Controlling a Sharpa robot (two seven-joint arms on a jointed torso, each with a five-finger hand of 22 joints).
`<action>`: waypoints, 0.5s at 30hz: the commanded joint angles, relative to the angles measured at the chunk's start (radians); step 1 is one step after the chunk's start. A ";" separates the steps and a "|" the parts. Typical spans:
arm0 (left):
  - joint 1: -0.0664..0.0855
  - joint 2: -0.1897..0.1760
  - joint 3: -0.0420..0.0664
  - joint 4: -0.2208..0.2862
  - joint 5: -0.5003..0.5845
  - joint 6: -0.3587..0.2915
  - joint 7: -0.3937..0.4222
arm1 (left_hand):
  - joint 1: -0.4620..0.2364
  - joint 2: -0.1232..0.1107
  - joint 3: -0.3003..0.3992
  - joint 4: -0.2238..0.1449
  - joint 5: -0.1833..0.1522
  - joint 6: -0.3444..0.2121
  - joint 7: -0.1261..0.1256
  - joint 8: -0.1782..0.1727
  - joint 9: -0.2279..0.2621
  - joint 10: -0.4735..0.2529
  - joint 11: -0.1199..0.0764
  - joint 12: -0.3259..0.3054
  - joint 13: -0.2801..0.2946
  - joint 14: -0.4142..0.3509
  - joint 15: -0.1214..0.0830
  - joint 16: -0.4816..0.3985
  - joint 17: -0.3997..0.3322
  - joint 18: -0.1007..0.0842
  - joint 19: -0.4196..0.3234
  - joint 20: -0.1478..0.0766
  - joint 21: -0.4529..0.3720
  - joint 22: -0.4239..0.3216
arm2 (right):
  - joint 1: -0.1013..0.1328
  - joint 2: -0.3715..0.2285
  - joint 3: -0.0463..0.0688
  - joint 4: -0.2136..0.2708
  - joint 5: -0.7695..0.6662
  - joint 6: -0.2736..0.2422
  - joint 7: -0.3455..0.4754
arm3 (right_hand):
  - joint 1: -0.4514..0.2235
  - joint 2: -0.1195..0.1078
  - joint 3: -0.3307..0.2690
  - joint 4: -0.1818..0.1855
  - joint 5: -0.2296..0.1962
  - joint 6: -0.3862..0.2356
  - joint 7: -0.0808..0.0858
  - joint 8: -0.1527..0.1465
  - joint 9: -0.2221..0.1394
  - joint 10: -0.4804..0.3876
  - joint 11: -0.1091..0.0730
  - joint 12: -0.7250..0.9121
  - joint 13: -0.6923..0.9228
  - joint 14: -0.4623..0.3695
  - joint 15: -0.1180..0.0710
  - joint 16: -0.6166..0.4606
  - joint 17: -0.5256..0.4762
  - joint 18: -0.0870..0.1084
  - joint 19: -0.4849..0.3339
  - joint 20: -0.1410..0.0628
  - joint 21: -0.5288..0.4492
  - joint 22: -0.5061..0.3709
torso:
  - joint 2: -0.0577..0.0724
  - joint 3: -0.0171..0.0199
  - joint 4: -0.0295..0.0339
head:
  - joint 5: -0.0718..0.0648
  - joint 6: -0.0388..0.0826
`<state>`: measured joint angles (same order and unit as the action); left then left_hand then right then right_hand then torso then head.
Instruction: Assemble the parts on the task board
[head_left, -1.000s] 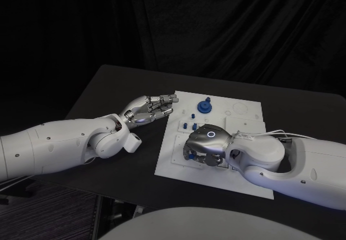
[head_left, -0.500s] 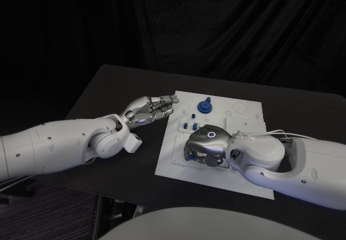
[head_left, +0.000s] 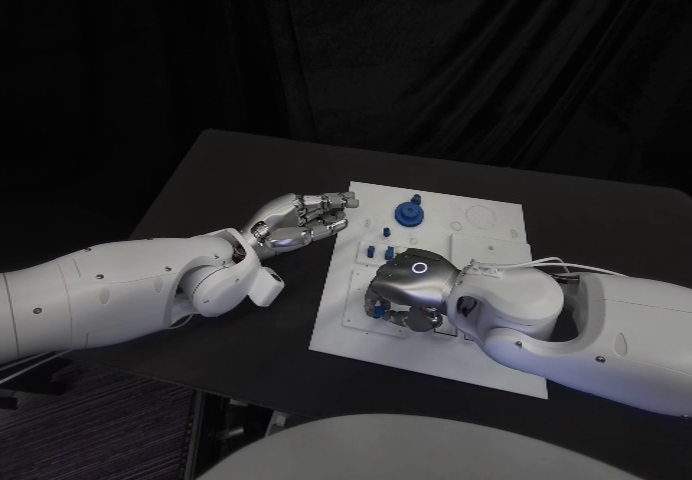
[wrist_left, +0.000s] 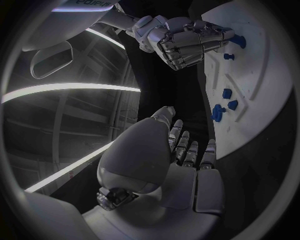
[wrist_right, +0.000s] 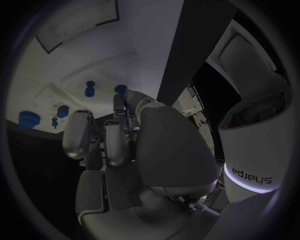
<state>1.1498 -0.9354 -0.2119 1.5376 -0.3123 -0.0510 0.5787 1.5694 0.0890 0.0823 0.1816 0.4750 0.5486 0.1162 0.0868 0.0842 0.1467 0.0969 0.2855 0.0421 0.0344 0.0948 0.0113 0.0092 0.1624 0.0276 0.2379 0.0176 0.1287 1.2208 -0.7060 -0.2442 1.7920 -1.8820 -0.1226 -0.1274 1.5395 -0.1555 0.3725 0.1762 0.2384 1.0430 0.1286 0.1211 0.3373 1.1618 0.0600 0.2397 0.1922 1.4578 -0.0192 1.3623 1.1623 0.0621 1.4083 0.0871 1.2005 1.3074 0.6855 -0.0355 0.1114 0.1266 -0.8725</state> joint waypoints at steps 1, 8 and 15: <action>-0.002 0.003 0.001 0.000 0.000 0.018 0.005 | 0.000 0.011 0.005 -0.001 -0.004 -0.001 0.005 0.005 0.001 0.000 0.006 0.003 0.001 0.000 0.007 0.003 0.001 0.019 -0.001 0.009 0.002 0.001 | -0.003 0.001 -0.002 -0.004 -0.002 0.051 -0.039 | -0.002 -0.015 0.005 0.004 -0.025 -0.028 0.003 -0.019 -0.008 -0.033 0.009 -0.018 -0.004 -0.015 0.012 -0.021 -0.035 0.022 -0.022 0.007 -0.039 0.149 | 0.001 0.0001 0.0004 | 0.000 0.000; -0.005 0.003 0.001 -0.001 0.000 0.020 0.002 | 0.000 0.011 0.006 -0.002 -0.003 -0.002 0.006 0.005 0.001 0.000 0.007 0.003 0.001 0.000 0.009 0.003 0.001 0.019 0.000 0.010 0.003 0.002 | -0.004 0.001 -0.002 -0.003 -0.002 0.060 -0.047 | -0.031 -0.033 -0.013 0.015 -0.087 -0.149 -0.026 -0.058 -0.034 -0.152 0.036 -0.050 -0.007 -0.049 0.025 -0.047 -0.078 0.034 -0.058 0.020 -0.103 0.134 | 0.000 0.0000 0.0003 | 0.000 0.000; -0.006 0.003 0.001 -0.002 0.000 0.021 -0.002 | 0.000 0.011 0.006 -0.003 -0.003 -0.003 0.006 0.005 0.001 -0.001 0.008 0.003 0.001 0.000 0.009 0.003 0.001 0.019 0.000 0.010 0.003 0.002 | -0.005 -0.004 -0.002 0.002 -0.002 0.050 -0.055 | -0.034 -0.035 -0.030 0.011 -0.095 -0.168 -0.047 -0.054 -0.037 -0.203 0.044 -0.042 0.002 -0.061 0.026 -0.053 -0.090 0.038 -0.069 0.025 -0.127 0.129 | 0.001 0.0002 0.0004 | -0.002 0.000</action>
<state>1.1452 -0.9340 -0.2119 1.5340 -0.3123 -0.0427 0.5702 1.5694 0.0890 0.0833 0.1806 0.4750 0.5486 0.1162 0.0868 0.0842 0.1467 0.0969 0.2855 0.0421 0.0344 0.0948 0.0114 0.0091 0.1625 0.0276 0.2379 0.0176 0.1297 1.2186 -0.7082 -0.2468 1.7908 -1.8812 -0.0816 -0.1549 1.5089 -0.1854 0.3484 0.1884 0.1463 0.8763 0.0831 0.0648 0.3006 0.9673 0.1036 0.1944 0.1942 1.4061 0.0072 1.3123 1.0733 0.0897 1.3471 0.1126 1.0790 1.3073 0.6860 -0.0355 0.1118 0.1243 -0.8725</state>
